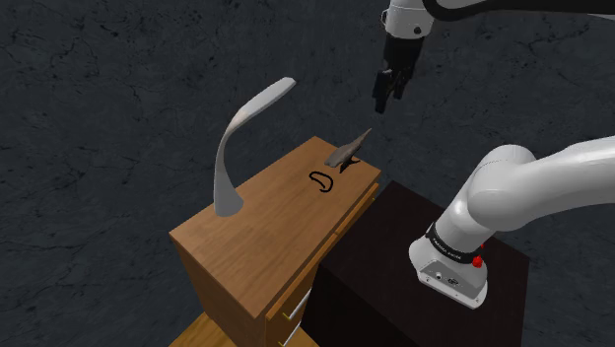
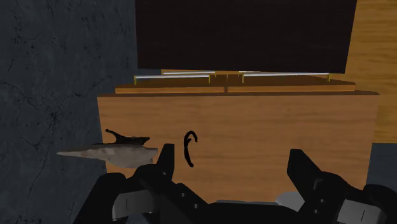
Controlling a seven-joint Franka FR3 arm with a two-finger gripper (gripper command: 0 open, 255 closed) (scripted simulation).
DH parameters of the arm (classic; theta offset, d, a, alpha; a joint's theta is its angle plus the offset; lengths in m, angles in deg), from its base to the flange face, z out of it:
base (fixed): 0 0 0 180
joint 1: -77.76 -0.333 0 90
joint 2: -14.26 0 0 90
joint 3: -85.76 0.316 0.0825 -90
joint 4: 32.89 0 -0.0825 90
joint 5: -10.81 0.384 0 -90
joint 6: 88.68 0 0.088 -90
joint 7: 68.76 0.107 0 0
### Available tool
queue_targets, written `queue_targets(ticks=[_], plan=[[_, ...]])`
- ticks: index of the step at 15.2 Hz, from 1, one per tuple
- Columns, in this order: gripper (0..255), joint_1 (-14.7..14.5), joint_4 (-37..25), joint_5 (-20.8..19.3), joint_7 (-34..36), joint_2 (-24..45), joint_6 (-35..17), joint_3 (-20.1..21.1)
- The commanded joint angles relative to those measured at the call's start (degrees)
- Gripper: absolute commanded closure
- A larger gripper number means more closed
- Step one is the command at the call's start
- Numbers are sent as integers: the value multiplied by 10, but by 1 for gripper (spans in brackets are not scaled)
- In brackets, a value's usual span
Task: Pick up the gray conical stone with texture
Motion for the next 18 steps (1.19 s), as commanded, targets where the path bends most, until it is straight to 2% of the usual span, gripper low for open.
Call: queue_targets(ticks=[1,10,14,18], plan=[[0,0,0,0,0,0,0,0],[0,3,164,-135,-156,-23,-160,-58],[0,23,217,-213,-217,-3,-253,-93],[0,56,251,-306,-267,48,-363,-131]])
